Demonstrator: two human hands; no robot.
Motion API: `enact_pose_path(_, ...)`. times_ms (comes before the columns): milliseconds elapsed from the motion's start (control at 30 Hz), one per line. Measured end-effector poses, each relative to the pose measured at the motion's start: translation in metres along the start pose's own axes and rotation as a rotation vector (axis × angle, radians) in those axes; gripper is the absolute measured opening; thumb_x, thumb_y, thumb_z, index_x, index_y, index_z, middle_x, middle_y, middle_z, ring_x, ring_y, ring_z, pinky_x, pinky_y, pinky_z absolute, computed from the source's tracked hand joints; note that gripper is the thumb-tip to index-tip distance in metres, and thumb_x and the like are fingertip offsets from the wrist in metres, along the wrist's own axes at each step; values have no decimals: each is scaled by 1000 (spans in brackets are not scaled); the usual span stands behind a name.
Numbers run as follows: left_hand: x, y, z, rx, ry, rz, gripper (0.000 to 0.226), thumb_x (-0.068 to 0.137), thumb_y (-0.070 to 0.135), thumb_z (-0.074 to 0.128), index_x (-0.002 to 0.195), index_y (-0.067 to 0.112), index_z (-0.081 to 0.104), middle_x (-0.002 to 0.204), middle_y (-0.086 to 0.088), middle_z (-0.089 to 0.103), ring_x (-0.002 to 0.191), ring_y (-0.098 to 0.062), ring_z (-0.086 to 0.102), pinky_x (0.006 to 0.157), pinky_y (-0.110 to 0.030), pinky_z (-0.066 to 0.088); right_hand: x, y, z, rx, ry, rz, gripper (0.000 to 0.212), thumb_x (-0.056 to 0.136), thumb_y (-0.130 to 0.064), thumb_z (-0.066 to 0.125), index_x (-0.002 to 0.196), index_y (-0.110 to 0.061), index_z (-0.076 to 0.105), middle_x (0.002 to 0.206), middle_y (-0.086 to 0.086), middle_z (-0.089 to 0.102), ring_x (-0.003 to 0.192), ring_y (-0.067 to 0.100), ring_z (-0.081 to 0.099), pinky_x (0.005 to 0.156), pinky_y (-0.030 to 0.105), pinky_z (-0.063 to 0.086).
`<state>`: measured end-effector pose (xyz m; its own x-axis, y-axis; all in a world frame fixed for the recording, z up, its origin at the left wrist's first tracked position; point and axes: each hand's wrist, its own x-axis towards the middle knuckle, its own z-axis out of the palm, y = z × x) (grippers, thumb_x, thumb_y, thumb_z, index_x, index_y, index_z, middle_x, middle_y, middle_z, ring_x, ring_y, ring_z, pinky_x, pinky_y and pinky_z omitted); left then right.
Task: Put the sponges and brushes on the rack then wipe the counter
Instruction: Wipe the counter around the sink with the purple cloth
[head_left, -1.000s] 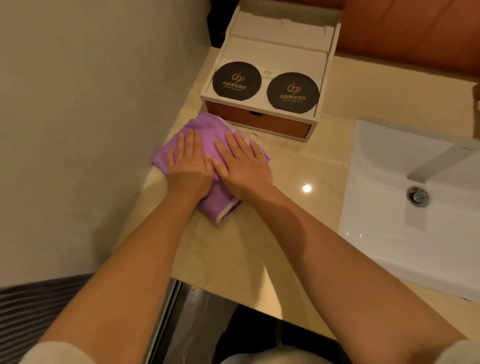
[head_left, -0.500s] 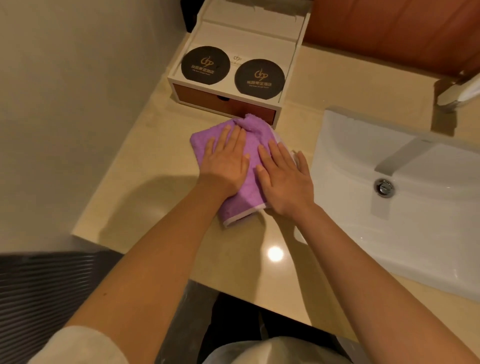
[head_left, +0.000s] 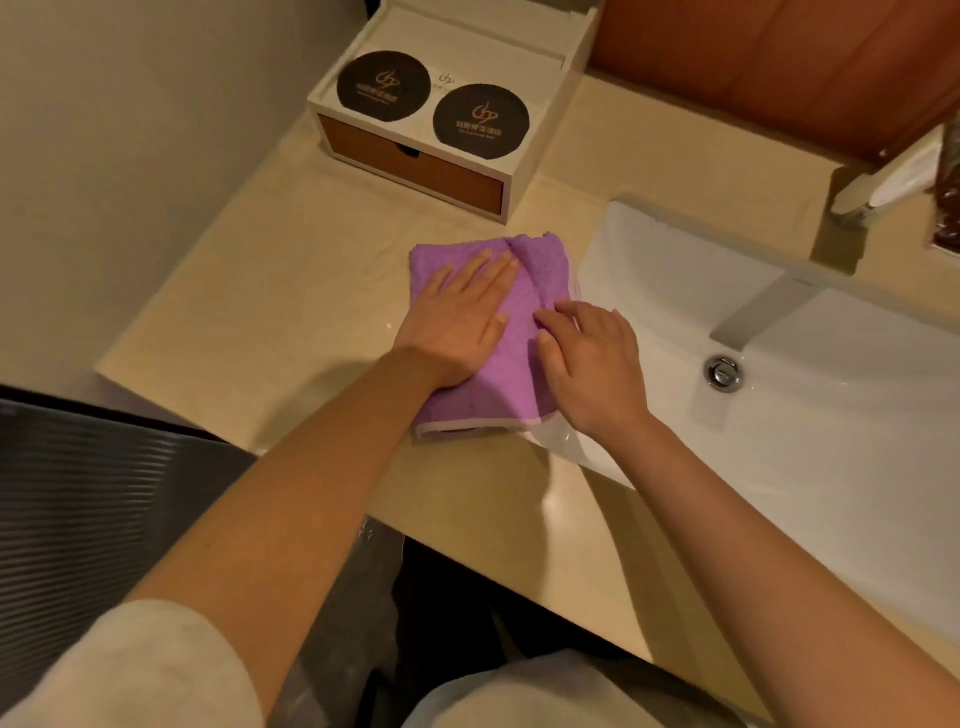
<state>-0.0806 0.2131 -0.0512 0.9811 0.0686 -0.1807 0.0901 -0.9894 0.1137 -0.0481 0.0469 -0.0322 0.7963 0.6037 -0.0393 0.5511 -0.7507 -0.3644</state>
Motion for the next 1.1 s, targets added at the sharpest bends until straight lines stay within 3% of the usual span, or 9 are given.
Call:
enact_pose_path(100, -21, 3, 6, -40, 5, -32, 55, 99, 33, 20, 150, 20, 4, 159, 4, 4, 147, -12, 1, 119, -37, 3, 1, 0, -3, 24, 65, -56, 43, 92, -29, 32, 109, -13, 68, 116, 12, 60, 113, 31, 50, 99, 35, 27)
enact_pose_path(233, -57, 1, 19, -18, 140, -62, 55, 92, 31, 28, 141, 10, 39, 147, -7, 42, 136, -23, 40, 108, -46, 35, -9, -14, 6, 91, 43, -159, 46, 85, -27, 33, 114, -11, 65, 130, 17, 55, 122, 36, 48, 103, 43, 35)
enact_pose_path(333, -75, -6, 18, -69, 78, -83, 64, 89, 40, 17, 147, 14, 26, 154, -4, 27, 143, -20, 25, 112, -44, 25, -21, -24, 22, 142, 1, -171, 48, 87, -26, 33, 124, -9, 58, 139, 20, 47, 131, 37, 42, 106, 49, 35)
enact_pose_path(400, -76, -12, 17, -78, 42, -92, 68, 88, 45, 10, 150, 18, 16, 158, 1, 15, 146, -16, 13, 114, -42, 17, -25, -32, 28, 213, -5, -63, 51, 90, -31, 34, 136, -12, 46, 148, 19, 34, 137, 35, 31, 110, 51, 29)
enact_pose_path(500, -75, -11, 22, -16, 60, -109, 63, 91, 42, 18, 147, 17, 25, 155, 0, 27, 143, -16, 24, 111, -41, 18, -29, -33, 28, 438, -30, 181, 63, 91, -43, 36, 148, -21, 21, 154, 12, 19, 140, 29, 26, 111, 44, 27)
enact_pose_path(667, -72, -8, 24, -62, 93, -94, 61, 91, 46, 17, 148, 23, 21, 156, -3, 23, 144, -21, 22, 112, -43, 15, -35, -35, 29, 403, -62, 349, 71, 92, -53, 40, 149, -28, 6, 143, 3, 44, 119, 29, 53, 93, 42, 44)
enact_pose_path(833, -57, -6, 21, -41, 87, -54, 64, 89, 47, 14, 150, 25, 12, 158, -2, 16, 146, -22, 15, 115, -41, 12, -25, -26, 28, 399, 13, 357, 68, 93, -48, 43, 149, -27, 11, 109, 5, 65, 95, 30, 63, 76, 34, 46)
enact_pose_path(1000, -28, 5, 25, -46, 175, -18, 58, 91, 41, 31, 144, 17, 35, 148, -10, 39, 138, -26, 36, 113, -43, 24, -8, -15, 16, 411, 136, 366, 54, 95, -33, 49, 144, -25, 28, 117, 5, 65, 99, 29, 62, 79, 29, 40)
enact_pose_path(1100, -8, 15, 16, -43, 113, -33, 64, 90, 47, 13, 147, 18, 17, 153, -11, 28, 142, -27, 27, 114, -44, 15, 8, 0, 10, 359, 160, 376, 50, 93, -23, 53, 141, -24, 39, 134, -2, 57, 116, 27, 57, 90, 31, 41)
